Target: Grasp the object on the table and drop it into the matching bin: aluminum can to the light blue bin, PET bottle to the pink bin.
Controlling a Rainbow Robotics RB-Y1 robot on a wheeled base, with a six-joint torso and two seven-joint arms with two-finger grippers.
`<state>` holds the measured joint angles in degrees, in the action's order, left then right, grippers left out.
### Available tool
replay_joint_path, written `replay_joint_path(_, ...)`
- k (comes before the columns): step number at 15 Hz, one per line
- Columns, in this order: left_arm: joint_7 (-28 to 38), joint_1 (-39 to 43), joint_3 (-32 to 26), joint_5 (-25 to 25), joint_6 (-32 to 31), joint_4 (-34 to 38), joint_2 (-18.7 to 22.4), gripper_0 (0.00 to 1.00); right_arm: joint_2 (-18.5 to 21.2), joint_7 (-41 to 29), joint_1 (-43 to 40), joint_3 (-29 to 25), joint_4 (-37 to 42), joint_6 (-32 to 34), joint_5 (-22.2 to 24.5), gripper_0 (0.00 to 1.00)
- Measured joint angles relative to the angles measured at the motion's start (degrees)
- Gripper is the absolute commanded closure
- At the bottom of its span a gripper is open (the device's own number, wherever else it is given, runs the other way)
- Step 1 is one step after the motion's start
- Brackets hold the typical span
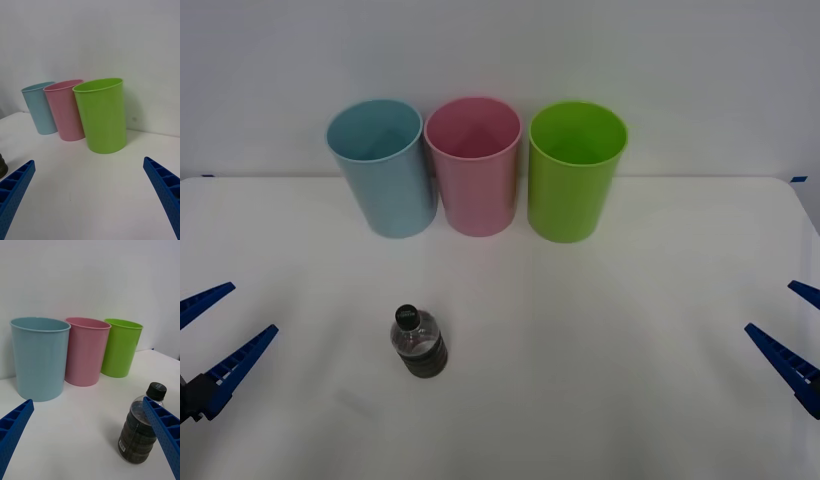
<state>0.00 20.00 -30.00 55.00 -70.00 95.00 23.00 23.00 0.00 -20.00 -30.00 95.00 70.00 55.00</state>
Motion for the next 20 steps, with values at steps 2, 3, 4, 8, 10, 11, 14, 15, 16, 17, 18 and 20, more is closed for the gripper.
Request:
replay_joint_path(2, 0.0, 0.0, 0.0, 0.0, 0.0, 0.0, 0.0, 0.0, 0.0, 0.0, 0.0, 0.0, 0.0, 0.0, 0.0, 0.0)
replay_joint_path(3, 0.0, 0.0, 0.01, 0.0, 0.0, 0.0, -0.01, 0.0, 0.0, 0.0, 0.0, 0.0, 0.0, 0.0, 0.0, 0.0)
replay_joint_path(4, -0.06, -0.21, 0.59, 0.57, 0.01, 0.06, -0.29, 0.0, 0.0, 0.0, 0.0, 0.0, 0.0, 0.0, 0.0, 0.0)
replay_joint_path(8, -0.43, -0.63, 1.48, 1.53, -0.03, 1.13, 1.02, 0.0, 0.0, 0.0, 0.0, 0.0, -0.01, 0.0, 0.0, 0.0)
replay_joint_path(10, -0.44, -0.73, 1.47, 1.52, -0.04, 0.8, 2.45, 0.0, 0.0, 0.0, 0.0, 0.0, -0.01, 0.0, 0.0, 0.0)
replay_joint_path(11, -0.5, -0.7, 1.51, 1.52, -0.23, 0.32, 3.53, 0.0, 0.0, 0.0, 0.0, 0.0, -0.01, 0.0, 0.0, 0.0)
replay_joint_path(14, -1.0, -0.27, 2.26, 2.09, -0.47, -1.02, 8.11, 0.0, 0.0, 0.0, 0.0, 0.0, -0.01, 0.0, 0.0, 0.0)
replay_joint_path(15, -1.2, 0.07, 2.79, 3.15, -0.62, -1.1, 9.74, 0.0, 0.0, 0.0, 0.0, 0.0, -0.01, 0.0, 0.0, 0.0)
replay_joint_path(16, -1.37, 0.41, 3.48, 3.83, -0.72, -1.12, 11.06, 0.0, 0.0, 0.0, 0.0, 0.0, -0.01, 0.0, 0.0, 0.0)
replay_joint_path(17, -1.59, 0.74, 4.62, 4.48, -0.83, -1.12, 12.39, 0.0, 0.0, 0.0, 0.0, 0.0, -0.01, 0.0, 0.0, 0.0)
replay_joint_path(18, -1.82, 1.09, 5.78, 5.22, -0.9, -1.12, 13.46, 0.0, 0.0, 0.0, 0.0, 0.0, -0.01, 0.0, 0.0, 0.0)
replay_joint_path(20, -2.28, 2.01, 7.89, 5.54, -0.88, -1.2, 14.61, 0.0, 0.0, 0.0, 0.0, 0.0, 0.0, 0.0, 0.0, 0.0)
